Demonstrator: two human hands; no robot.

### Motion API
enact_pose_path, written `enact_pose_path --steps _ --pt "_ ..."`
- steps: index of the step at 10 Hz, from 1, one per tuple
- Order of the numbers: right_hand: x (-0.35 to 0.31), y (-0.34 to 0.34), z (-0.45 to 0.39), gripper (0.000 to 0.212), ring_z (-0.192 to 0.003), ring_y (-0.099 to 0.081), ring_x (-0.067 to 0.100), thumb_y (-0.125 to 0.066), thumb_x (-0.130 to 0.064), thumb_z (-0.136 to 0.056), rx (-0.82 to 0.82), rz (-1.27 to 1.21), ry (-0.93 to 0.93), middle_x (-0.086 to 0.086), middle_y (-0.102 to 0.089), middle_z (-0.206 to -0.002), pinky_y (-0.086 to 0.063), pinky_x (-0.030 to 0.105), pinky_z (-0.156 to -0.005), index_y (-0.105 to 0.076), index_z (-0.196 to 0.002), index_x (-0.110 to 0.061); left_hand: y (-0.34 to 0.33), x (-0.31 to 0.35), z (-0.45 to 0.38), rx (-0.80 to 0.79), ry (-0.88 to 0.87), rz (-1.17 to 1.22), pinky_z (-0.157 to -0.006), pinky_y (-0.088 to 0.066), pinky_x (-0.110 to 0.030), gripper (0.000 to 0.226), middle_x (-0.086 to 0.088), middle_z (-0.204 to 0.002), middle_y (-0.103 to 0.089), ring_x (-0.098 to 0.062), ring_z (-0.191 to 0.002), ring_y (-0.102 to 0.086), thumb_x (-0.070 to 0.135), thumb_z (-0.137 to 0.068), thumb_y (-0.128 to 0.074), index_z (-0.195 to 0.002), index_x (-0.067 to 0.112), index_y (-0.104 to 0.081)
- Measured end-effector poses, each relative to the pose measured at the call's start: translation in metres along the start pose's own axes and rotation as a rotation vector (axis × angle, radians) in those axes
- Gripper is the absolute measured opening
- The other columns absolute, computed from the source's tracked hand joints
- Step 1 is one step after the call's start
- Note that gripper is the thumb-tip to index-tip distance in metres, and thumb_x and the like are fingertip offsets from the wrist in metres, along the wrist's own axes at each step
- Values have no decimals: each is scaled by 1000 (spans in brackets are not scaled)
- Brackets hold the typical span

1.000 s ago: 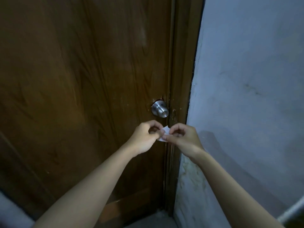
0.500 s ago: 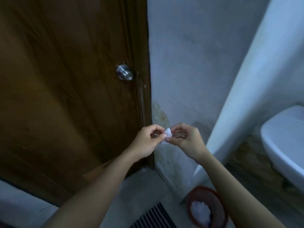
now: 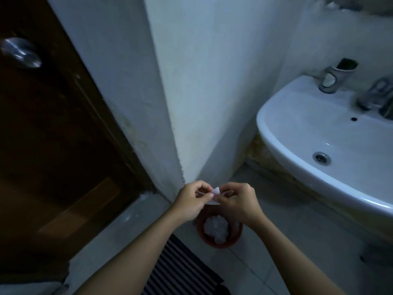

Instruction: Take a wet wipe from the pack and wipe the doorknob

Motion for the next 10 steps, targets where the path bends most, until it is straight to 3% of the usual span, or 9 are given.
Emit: enact_pose_path --steps 2,3,4,5,6,7,8,9,10 --pt "86 28 -14 5 -51 -53 -3 -75 -11 -73 14 105 -86 -12 -56 -53 -37 7 -50 -71 -73 -13 -82 -34 -44 -118 47 -24 -73 -48 -24 25 3 -79 -64 -10 -73 -60 7 -82 -63 -73 30 -59" --pt "128 20 -19 12 -57 -53 5 -74 -11 -73 -4 146 -133 -3 -58 -60 -37 9 -50 -64 -69 -17 -107 -64 -61 -152 86 -28 -73 -48 -23 17 -1 -87 -64 -12 -77 -60 8 -84 -61 -79 25 -60" --pt "172 1 -24 5 -61 -54 12 -71 -8 -74 -9 148 -197 2 -60 -67 -38 7 -52 -66 -73 -9 -126 -102 -76 -181 108 -64 -79 -48 -20 9 0 -91 -64 -13 -90 -60 8 -85 -60 -91 13 -64" --pt "209 -20 -26 9 -68 -53 11 -67 -5 -77 -15 134 -280 1 -60 -77 -39 1 -55 -69 -86 -5 -135 -149 -85 -172 179 -132 -88 -49 -27 16 -2 -98 -67 -15 -97 -60 9 -84 -60 -99 8 -65" --pt "239 -48 -27 25 -88 -58 18 -62 -2 -78 -95 144 -337 2 -62 -94 -47 12 -74 -66 -103 -2 -142 -193 -87 -207 272 -118 -86 -43 -22 25 0 -102 -60 -13 -100 -55 7 -85 -58 -110 8 -60" --pt "248 -57 -19 30 -85 -56 20 -59 7 -77 -135 160 -374 6 -57 -89 -48 32 -79 -63 -106 3 -139 -217 -82 -216 324 -80 -90 -41 -23 39 -6 -112 -56 -16 -106 -52 0 -85 -55 -124 6 -49" --pt "248 -54 -6 34 -85 -54 18 -55 5 -79 -153 144 -428 4 -55 -91 -48 30 -77 -61 -112 -3 -128 -214 -72 -220 347 -43 -88 -44 -24 33 -5 -104 -56 -19 -105 -53 -2 -85 -55 -116 9 -51" --pt "232 -51 5 24 -85 -59 23 -52 1 -83 -192 179 -431 9 -62 -91 -52 31 -78 -63 -104 -3 -113 -193 -56 -267 371 -65 -87 -43 -27 28 -6 -102 -55 -18 -100 -53 5 -87 -55 -115 8 -52" --pt "204 -55 14 23 -90 -61 23 -52 -4 -85 -272 219 -421 12 -66 -96 -40 12 -64 -65 -104 -5 -101 -175 -32 -332 410 -113 -86 -42 -24 38 -4 -109 -53 -15 -102 -52 14 -91 -53 -128 8 -44"
Point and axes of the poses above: each hand's wrist, its own z-axis away from the middle knuckle, its own y-axis out of the back of the hand, x = y × z, the point moved 9 cm from there along -z, towards the middle knuckle
